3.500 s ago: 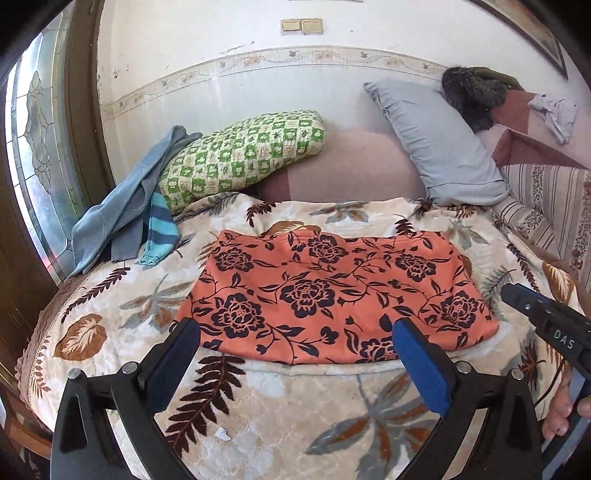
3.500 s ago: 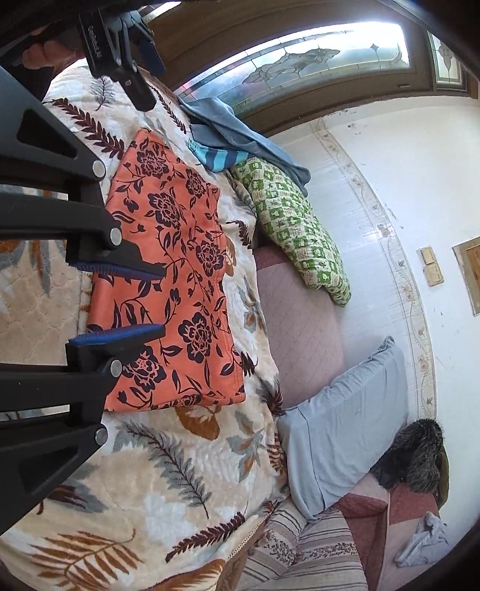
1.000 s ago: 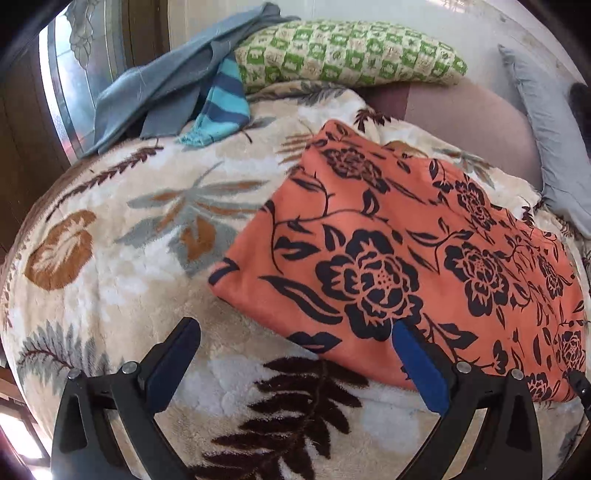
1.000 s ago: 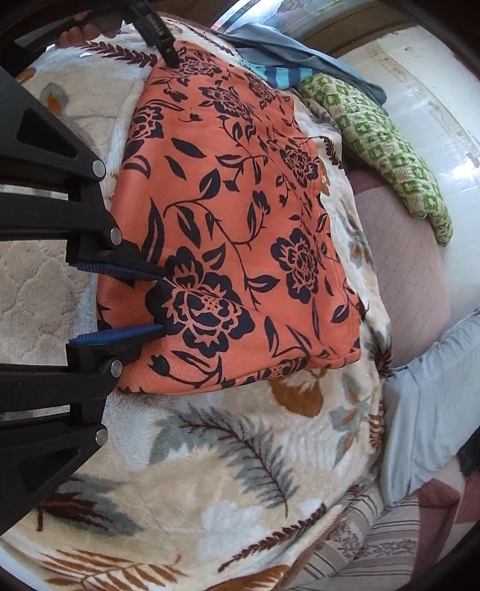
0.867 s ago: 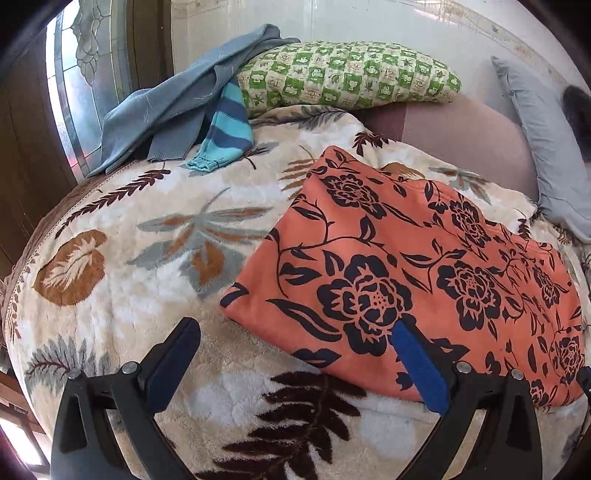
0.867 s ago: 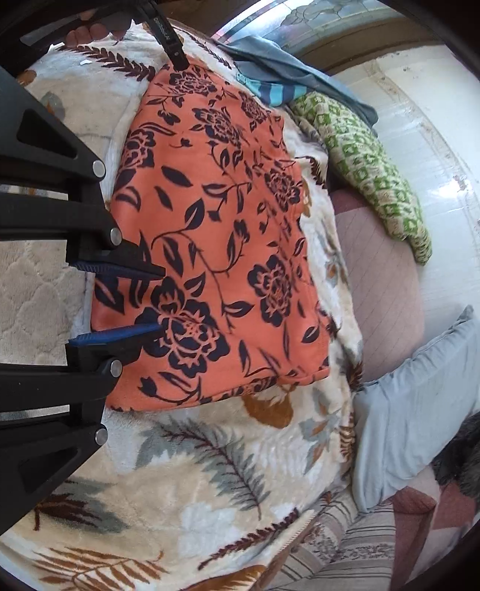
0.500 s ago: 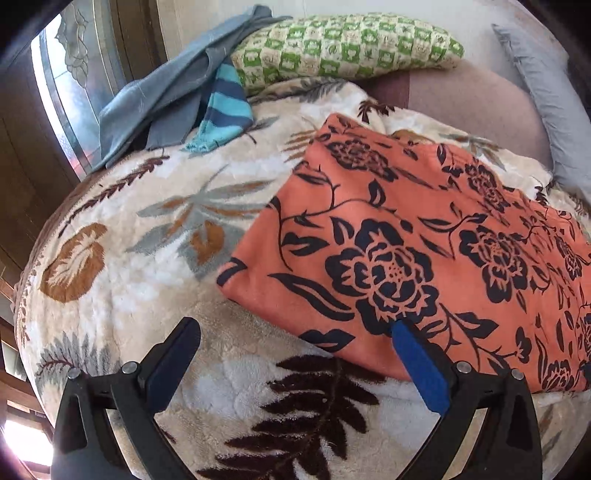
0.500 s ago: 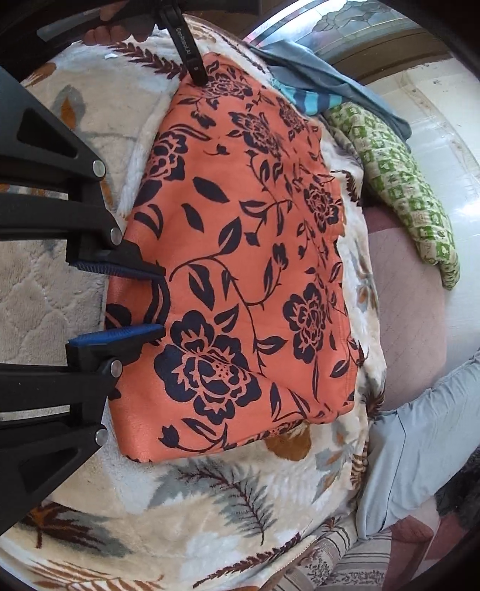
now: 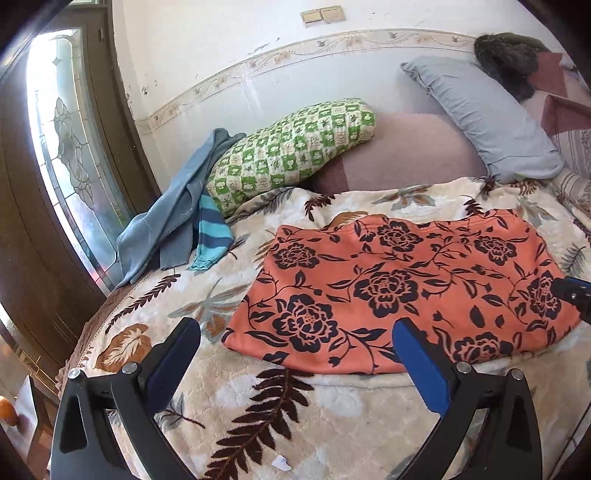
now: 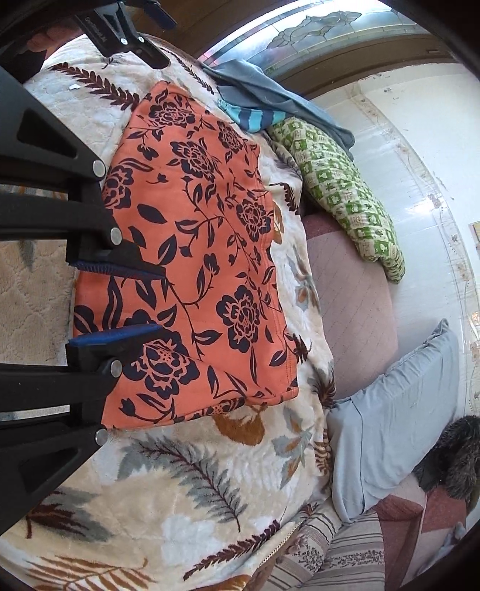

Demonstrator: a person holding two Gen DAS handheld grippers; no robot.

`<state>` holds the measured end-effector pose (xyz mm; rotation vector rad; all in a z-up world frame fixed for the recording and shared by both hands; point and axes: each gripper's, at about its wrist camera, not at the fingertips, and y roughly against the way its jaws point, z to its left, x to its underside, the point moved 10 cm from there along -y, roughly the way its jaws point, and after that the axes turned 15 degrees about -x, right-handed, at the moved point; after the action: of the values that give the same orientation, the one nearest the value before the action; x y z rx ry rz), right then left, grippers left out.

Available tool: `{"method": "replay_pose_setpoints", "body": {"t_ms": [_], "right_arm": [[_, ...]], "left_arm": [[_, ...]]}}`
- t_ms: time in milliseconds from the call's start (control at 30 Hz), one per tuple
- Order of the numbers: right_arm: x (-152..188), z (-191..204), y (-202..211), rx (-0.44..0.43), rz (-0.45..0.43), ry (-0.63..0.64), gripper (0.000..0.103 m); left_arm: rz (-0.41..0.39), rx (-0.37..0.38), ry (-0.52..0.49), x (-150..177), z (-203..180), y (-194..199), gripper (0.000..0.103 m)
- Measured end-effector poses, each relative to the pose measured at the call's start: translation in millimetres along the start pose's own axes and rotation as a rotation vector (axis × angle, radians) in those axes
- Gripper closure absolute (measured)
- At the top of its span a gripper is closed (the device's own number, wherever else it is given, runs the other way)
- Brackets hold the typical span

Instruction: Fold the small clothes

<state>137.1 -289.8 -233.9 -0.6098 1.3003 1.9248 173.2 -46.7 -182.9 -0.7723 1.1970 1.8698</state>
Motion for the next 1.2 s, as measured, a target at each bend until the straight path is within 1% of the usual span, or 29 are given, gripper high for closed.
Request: {"method": "replay_pose_setpoints", "body": {"t_ms": [167,267,533,767,1200], "right_arm": [[-3.2,9.8,10.1,-0.03,-0.028,0.023,0.075],[-6.6,13.3,18.3,-0.041,-0.054,0.033,0.075],[-12.3,15.0,28.0,-0.076,-0.085,0.014,0.075],[-11.0,18.0,29.1,-0.078,-0.082,0.028,0.075],[-6.1,21.0,17.4,-0.064,-0.045,0.046,0.075]], "left_arm": [[-0.051,0.014,0.035,-24.1,3.5,32.0,0.0],[-0.065,0.013,0.053,-35.0,7.9,44.1,0.0],[-0.084,-0.006,0.059,-47.7,14.4,60.0,0.0],[-0.078,-0.009,0.057,-48.1,15.5,59.8,0.0],[-0.009,-0.026,0.084,-30.1,27.9,34.0,0.0]]}}
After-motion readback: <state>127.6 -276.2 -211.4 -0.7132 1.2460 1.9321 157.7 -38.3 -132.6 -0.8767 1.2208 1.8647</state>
